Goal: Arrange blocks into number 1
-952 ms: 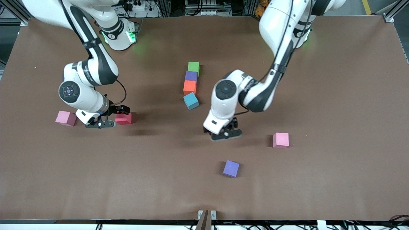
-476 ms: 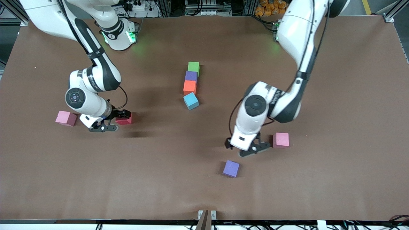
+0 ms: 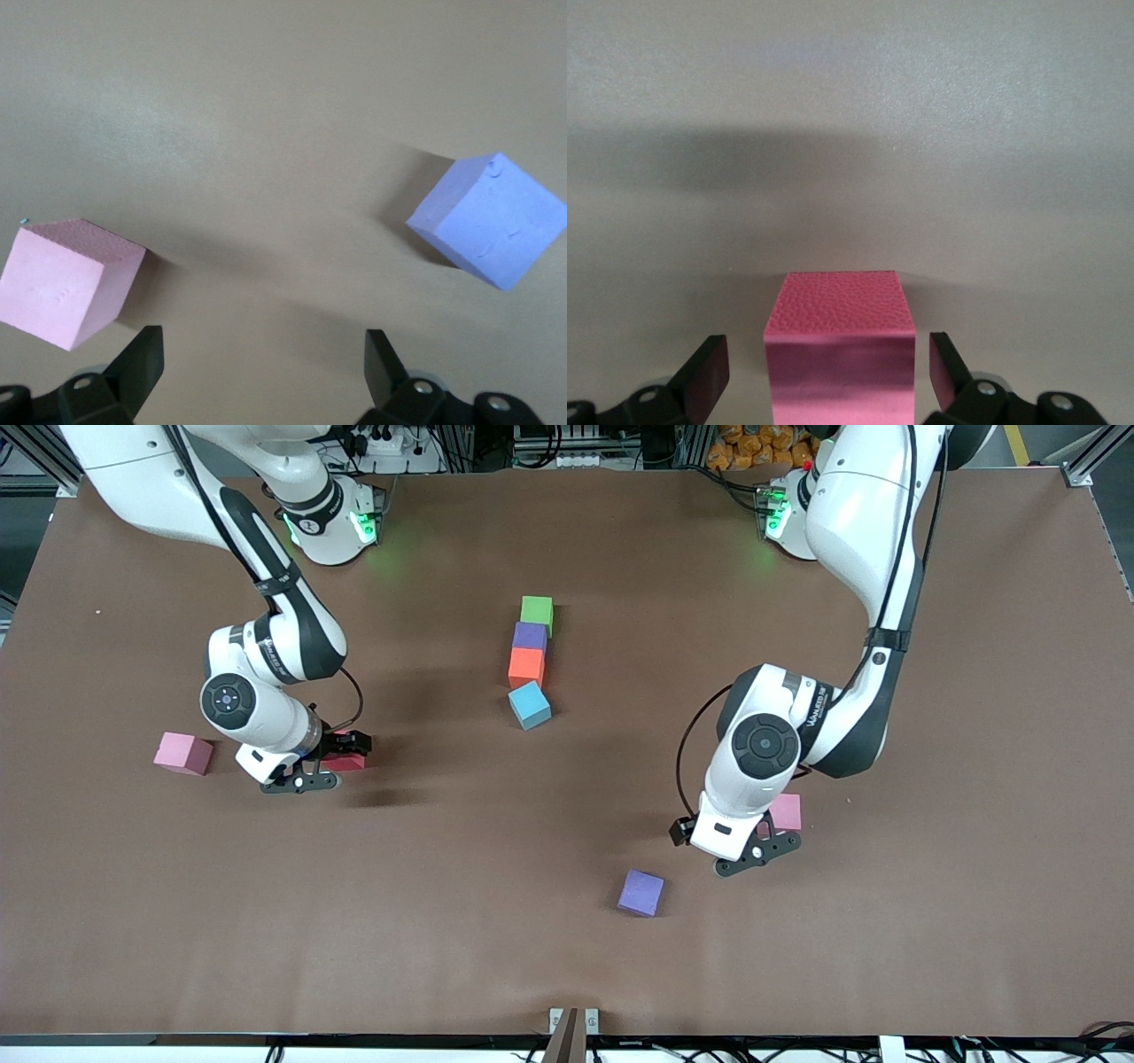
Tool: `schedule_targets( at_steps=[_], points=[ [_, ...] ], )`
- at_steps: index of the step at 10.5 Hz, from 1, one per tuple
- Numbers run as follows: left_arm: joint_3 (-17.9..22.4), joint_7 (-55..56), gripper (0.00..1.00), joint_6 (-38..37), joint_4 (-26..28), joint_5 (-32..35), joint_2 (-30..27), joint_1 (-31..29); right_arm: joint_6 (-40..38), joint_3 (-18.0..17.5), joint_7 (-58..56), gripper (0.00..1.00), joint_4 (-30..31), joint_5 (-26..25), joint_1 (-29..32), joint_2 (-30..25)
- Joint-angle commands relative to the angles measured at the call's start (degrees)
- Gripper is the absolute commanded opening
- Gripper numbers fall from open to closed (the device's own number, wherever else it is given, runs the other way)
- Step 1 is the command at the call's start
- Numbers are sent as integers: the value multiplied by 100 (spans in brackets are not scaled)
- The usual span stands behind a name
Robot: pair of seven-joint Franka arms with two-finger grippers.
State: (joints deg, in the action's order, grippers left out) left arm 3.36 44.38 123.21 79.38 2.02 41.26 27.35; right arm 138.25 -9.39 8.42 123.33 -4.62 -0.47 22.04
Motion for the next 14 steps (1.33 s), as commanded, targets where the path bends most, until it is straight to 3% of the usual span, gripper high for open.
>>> schedule_targets(
  at_steps=[1,3,7,9,12,14],
  points=[
    [-46,-534,100,-78,139,97,-83,-195,342,122,-7,87,112,-136,-84,90],
    [-46,-947,100,-78,157,97,-30,-440,396,122,-7,0,148,-276,-111,99],
    [-55,-2228,100,-69,130,97,32,-1082,134,148,526,0,-430,-198,-514,73],
    [-55,-2338,100,-69,121,79,49,-1048,-436,148,1167,0,-984,-119,-847,90],
    [-46,-2303,100,-69,95,89,14,-1039,-553,148,1924,0,-1442,653,-1454,195],
    [-38,-2233,100,-86,121,97,-169,-1101,-606,148,2810,0,-2029,646,-1972,528]
  ],
)
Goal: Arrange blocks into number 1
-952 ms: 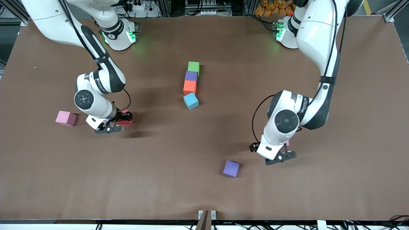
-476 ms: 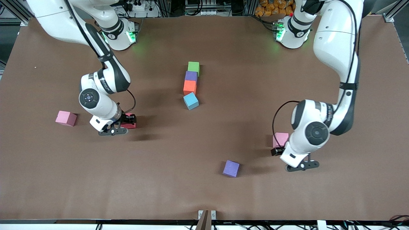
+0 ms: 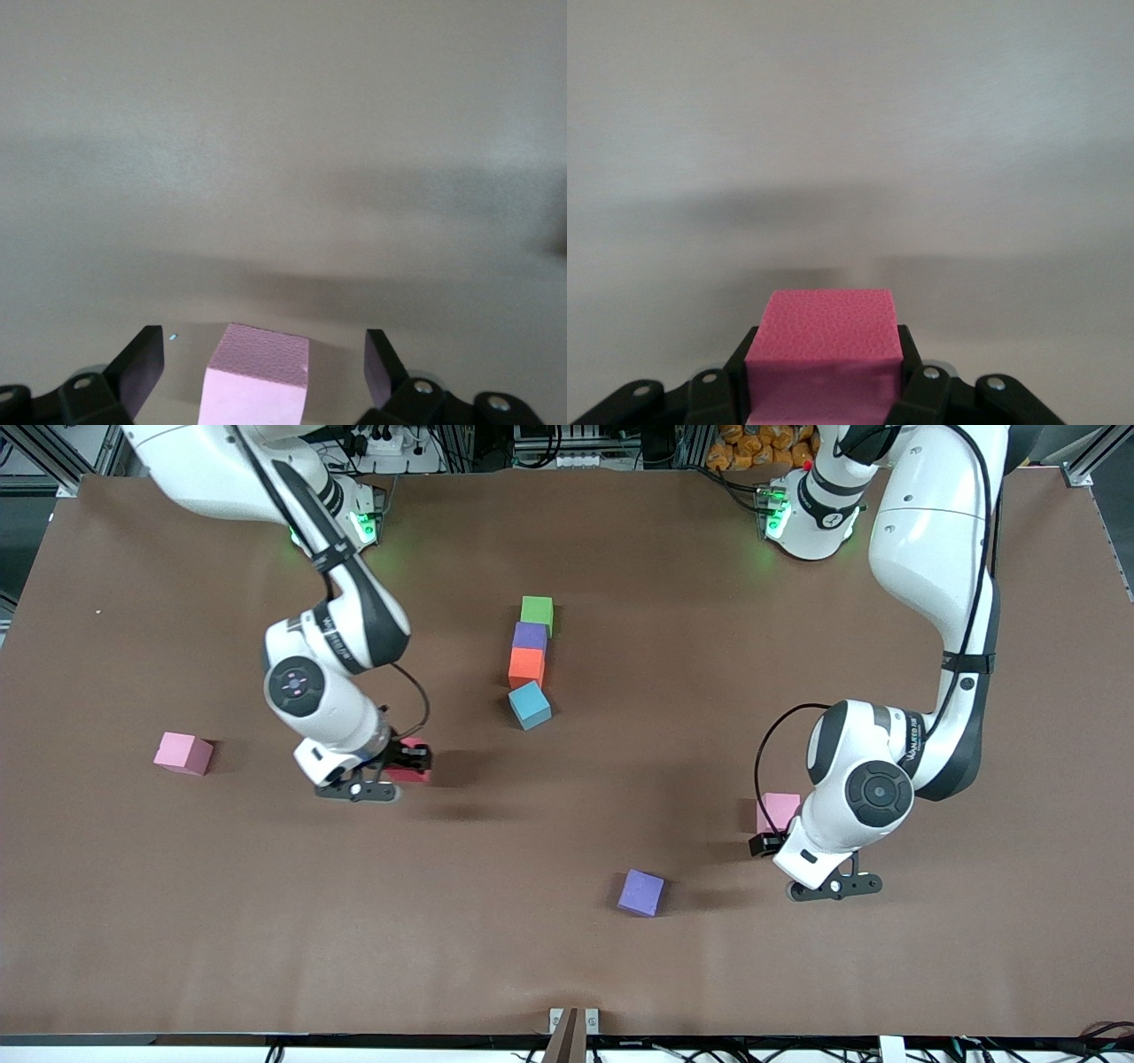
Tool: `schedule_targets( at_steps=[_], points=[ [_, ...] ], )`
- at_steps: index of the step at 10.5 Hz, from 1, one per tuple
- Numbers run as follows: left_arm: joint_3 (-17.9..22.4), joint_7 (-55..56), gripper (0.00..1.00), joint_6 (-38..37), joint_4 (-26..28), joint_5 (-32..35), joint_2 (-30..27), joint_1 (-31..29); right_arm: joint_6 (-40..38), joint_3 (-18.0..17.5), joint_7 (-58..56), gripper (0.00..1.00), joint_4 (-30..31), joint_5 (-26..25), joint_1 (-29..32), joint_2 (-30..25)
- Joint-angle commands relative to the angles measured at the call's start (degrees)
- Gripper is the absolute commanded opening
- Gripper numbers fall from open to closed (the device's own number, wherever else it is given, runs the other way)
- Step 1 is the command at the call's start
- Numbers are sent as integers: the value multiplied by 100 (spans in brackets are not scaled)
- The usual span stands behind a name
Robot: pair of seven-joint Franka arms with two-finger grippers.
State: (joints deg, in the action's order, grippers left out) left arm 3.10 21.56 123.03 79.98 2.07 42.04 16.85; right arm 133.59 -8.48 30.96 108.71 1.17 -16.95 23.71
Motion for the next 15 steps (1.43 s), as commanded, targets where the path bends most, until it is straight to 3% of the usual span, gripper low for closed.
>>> schedule_targets(
  at_steps=[1,3,7,9,12,14,15],
  points=[
    [-20,129,100,-260,79,92,-467,-68,-236,57,856,0,-918,67,-500,554],
    [-46,138,100,-996,314,65,-959,-147,-368,57,1524,0,-1560,15,-931,993],
    [-81,288,100,-974,2132,-14,-2391,-568,-307,57,1677,0,-1730,-327,-1372,1364],
    [-82,340,100,-1043,2372,-259,-2735,-613,-298,39,1650,0,-1721,-669,-1460,1460],
    [-353,253,100,-1070,2468,-207,-3367,-604,-289,4,1694,0,-1712,-662,-1504,1514],
    [-389,348,100,-1070,3187,-190,-4070,-552,-272,-13,1703,0,-1712,-671,-1513,1540],
    [-389,341,100,-1131,3260,-164,-4212,-604,-219,-13,1703,0,-1721,-671,-1548,1575]
  ],
)
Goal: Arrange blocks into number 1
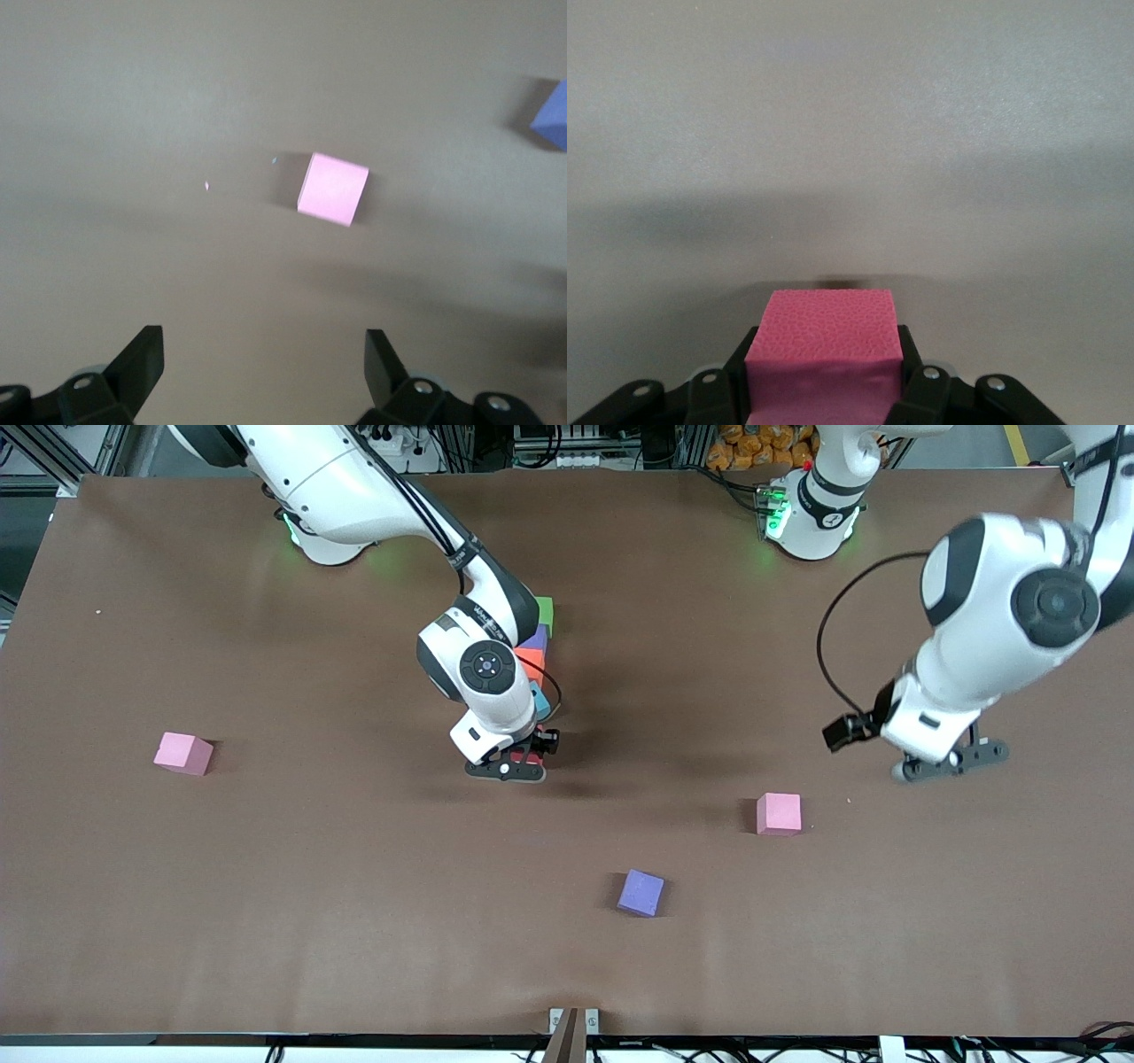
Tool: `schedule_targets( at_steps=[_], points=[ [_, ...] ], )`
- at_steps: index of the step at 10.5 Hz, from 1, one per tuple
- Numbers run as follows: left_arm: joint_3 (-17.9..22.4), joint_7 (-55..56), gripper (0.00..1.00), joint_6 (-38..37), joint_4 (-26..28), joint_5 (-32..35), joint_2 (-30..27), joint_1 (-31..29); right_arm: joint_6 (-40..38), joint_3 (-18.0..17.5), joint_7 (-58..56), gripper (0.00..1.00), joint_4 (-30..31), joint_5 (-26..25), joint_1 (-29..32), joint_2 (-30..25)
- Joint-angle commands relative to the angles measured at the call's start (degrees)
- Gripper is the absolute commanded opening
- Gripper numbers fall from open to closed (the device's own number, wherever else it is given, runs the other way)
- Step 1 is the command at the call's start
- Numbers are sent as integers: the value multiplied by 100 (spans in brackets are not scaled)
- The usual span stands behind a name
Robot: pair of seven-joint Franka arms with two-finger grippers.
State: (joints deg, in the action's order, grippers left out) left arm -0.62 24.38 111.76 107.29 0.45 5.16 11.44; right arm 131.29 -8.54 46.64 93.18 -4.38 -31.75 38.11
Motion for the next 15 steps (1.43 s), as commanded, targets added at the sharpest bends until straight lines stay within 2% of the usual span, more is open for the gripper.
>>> schedule_targets(
  at_steps=[1,3,5,8,10,12,15],
  points=[
    [-17,58,100,-240,469,-1,-533,-72,115,-7,144,0,-159,-107,-77,162],
    [-43,6,100,-347,433,25,-674,-72,178,-7,196,0,-168,-116,-112,214],
    [-210,-143,100,-356,-65,43,-613,-325,187,-7,197,0,-168,-125,-139,241],
    [-210,-1170,100,-418,-339,130,-498,-467,248,-7,188,0,-151,-203,-147,294],
    [-228,-1461,100,-767,-725,130,-446,-633,239,-120,179,0,-133,-239,-148,294],
    [-141,-1960,100,-1399,-1392,104,-332,-739,222,-165,161,0,-89,-335,-147,294],
    [-227,-2007,100,-1481,-1675,130,-384,-722,178,-200,56,0,25,-546,-147,294]
  ],
)
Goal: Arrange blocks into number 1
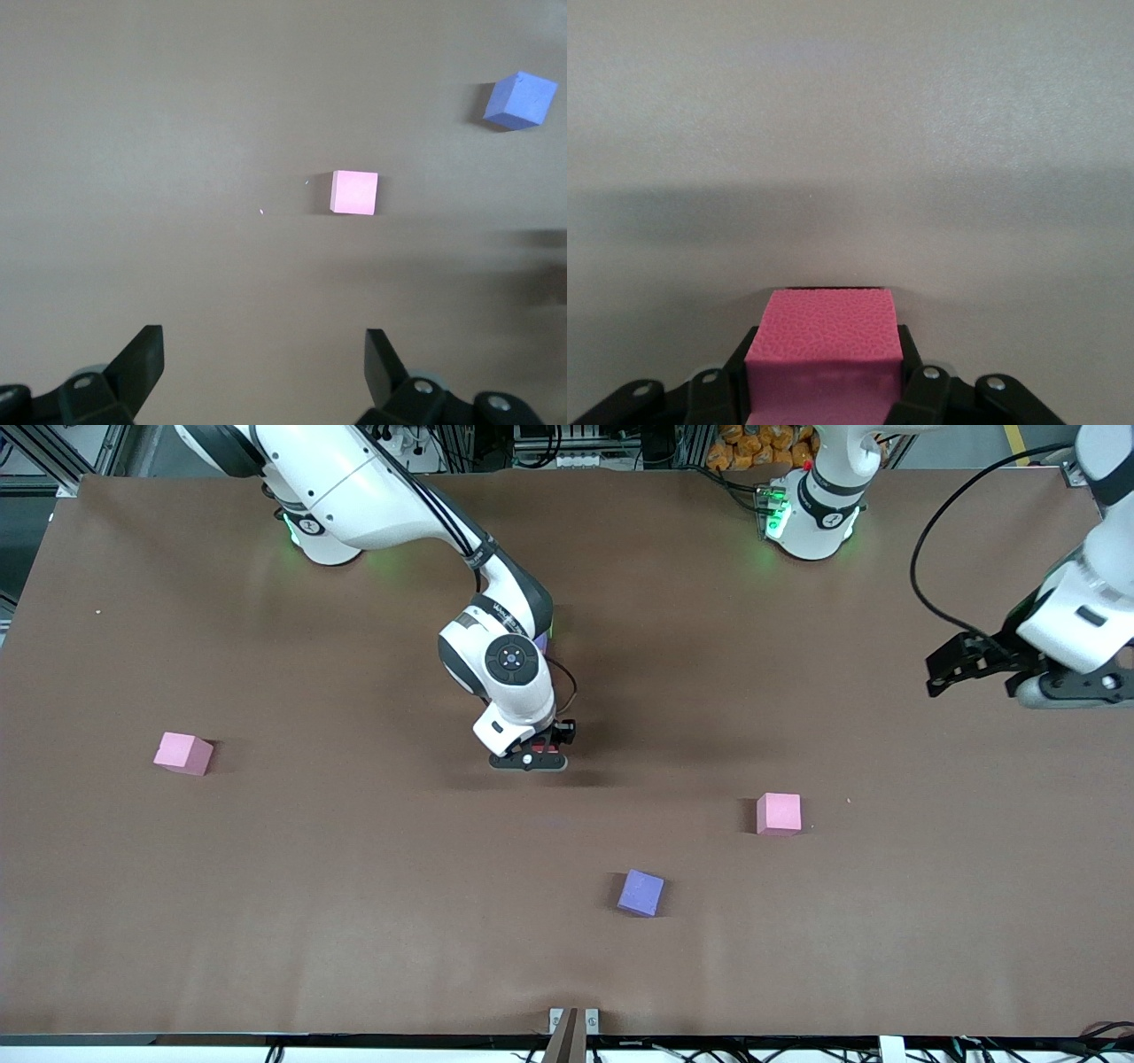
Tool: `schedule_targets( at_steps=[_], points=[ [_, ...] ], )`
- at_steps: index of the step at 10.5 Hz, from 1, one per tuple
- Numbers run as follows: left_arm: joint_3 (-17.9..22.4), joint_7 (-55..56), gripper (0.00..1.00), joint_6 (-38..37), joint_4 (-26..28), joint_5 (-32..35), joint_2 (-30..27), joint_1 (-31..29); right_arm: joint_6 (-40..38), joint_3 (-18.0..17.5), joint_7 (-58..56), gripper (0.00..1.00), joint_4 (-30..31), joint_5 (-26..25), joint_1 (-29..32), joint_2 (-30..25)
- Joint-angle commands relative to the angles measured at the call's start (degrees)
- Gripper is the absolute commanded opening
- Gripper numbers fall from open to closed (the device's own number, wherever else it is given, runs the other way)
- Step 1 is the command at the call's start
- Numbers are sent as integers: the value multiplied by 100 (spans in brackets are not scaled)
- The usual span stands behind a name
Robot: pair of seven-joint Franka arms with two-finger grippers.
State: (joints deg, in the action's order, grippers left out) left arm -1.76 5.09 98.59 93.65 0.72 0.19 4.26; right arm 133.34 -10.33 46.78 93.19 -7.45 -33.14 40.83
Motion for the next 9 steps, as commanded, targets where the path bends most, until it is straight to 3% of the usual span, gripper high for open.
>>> schedule_targets(
  at_steps=[1,5,9],
  points=[
    [-227,-87,100,-182,-451,69,113,-22,-36,-30,-88,0,59,-266,-8,21],
    [-648,-87,100,-252,-566,-107,130,-337,-45,-21,-274,0,182,-275,27,4],
    [-658,-61,100,-428,-515,-142,156,-408,-439,-30,-336,0,182,-266,62,-40]
  ],
)
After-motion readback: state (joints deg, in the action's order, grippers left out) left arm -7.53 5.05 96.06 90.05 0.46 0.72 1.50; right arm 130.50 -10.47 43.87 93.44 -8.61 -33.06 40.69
